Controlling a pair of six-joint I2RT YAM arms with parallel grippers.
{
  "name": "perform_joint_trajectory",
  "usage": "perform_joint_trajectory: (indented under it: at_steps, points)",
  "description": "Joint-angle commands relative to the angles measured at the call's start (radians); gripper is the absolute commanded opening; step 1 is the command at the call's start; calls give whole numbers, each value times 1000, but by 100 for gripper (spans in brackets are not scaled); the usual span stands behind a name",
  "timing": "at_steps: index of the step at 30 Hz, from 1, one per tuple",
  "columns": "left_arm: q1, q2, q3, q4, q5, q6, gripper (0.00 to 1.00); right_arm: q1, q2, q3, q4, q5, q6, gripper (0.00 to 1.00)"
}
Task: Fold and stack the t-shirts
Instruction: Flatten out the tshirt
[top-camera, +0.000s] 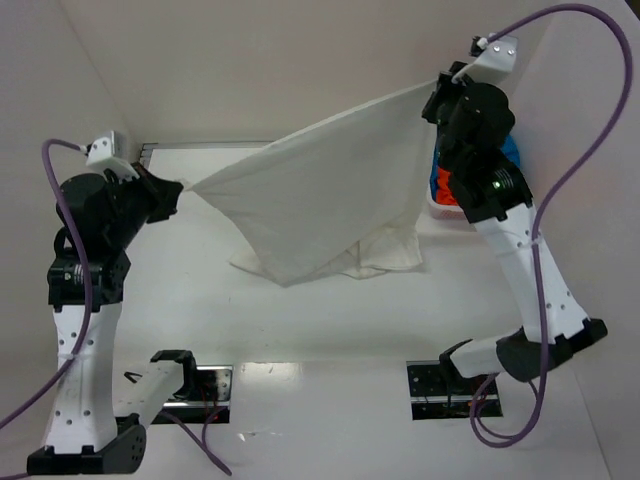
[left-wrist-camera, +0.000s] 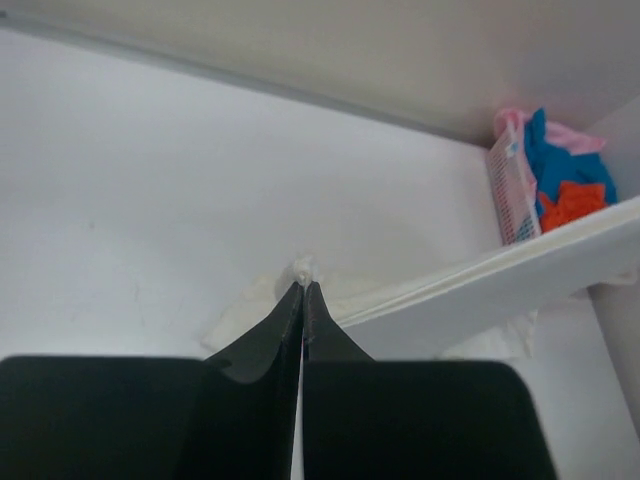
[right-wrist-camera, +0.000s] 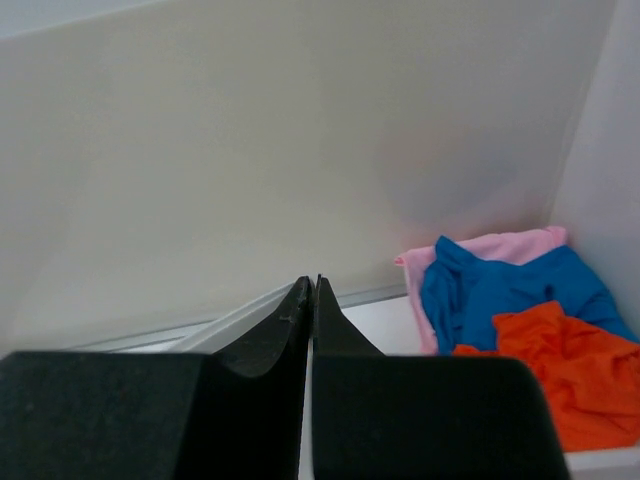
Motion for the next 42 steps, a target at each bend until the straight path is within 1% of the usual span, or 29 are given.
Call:
perform_joint_trajectory:
  at_steps: [1,4,5,7,8,11,12,13,14,16,18,20,21,22,24,25,26,28,29,31,32,33,34,35,36,37,38,40,42]
  points:
    - [-12,-63,-66,-105,-76,68,0,-15,109,102,59,-67,42,0]
    - [-72,-108,-103,-171,-61,77,0,-15,203,177,71,-160,60,0]
    - [-90,-126,-117,-171,-44,91,0,-15,228,216,71,-221,71,0]
    - [-136,-151,-127,-171,8,111,0,-15,295,253,71,-283,111,0]
    - [-149,-171,-137,-171,9,131,0,-15,314,280,71,-335,120,0]
    - [-178,-180,-173,-171,9,162,0,36,381,320,108,-372,105,0]
    - [-190,-180,-183,-171,-2,171,0,49,401,334,108,-415,105,0]
    - [-190,-191,-183,-183,-22,171,0,60,422,351,108,-424,105,0]
    - [-190,-191,-193,-184,-75,157,0,79,467,384,93,-425,120,0]
    - [-190,-191,-193,-213,-161,104,0,96,504,394,93,-480,151,0]
    - [-190,-191,-203,-237,-306,52,0,144,553,380,107,-480,175,0]
    - [-190,-180,-203,-279,-384,-4,0,179,597,389,116,-480,175,0]
    - [-190,-180,-203,-289,-437,-17,0,207,651,400,116,-480,200,0]
    - [-190,-180,-203,-302,-465,-65,1,216,678,412,107,-498,211,0]
    - [-190,-206,-203,-314,-508,-109,1,238,734,461,93,-513,241,0]
    - [-190,-215,-203,-344,-568,-142,3,247,787,481,93,-513,241,0]
    - [-190,-234,-194,-361,-609,-225,3,264,814,524,81,-524,250,0]
    - [-190,-260,-193,-421,-725,-335,0,277,891,578,53,-544,260,0]
    - [-190,-296,-193,-421,-743,-399,0,291,921,643,41,-562,260,0]
    - [-190,-332,-203,-391,-754,-427,0,305,981,726,-6,-572,260,0]
    - [-190,-332,-213,-382,-743,-427,0,317,1048,829,-28,-588,269,0]
    - [-190,-332,-213,-381,-743,-436,1,317,1080,881,-48,-616,269,0]
    - [-190,-320,-213,-366,-720,-436,12,327,1108,926,-66,-633,280,0]
    - [-190,-320,-229,-342,-668,-411,71,327,1131,985,-89,-647,289,0]
    - [-190,-320,-238,-328,-651,-410,88,337,1148,995,-90,-659,303,0]
    - [-190,-320,-253,-288,-631,-388,96,337,1148,995,-90,-659,303,0]
    - [-190,-320,-253,-271,-613,-371,100,346,1148,976,-99,-659,289,0]
    - [-190,-309,-243,-233,-613,-325,100,357,1133,951,-108,-650,263,0]
    - [-190,-265,-232,-208,-625,-286,100,377,1099,893,-119,-650,243,0]
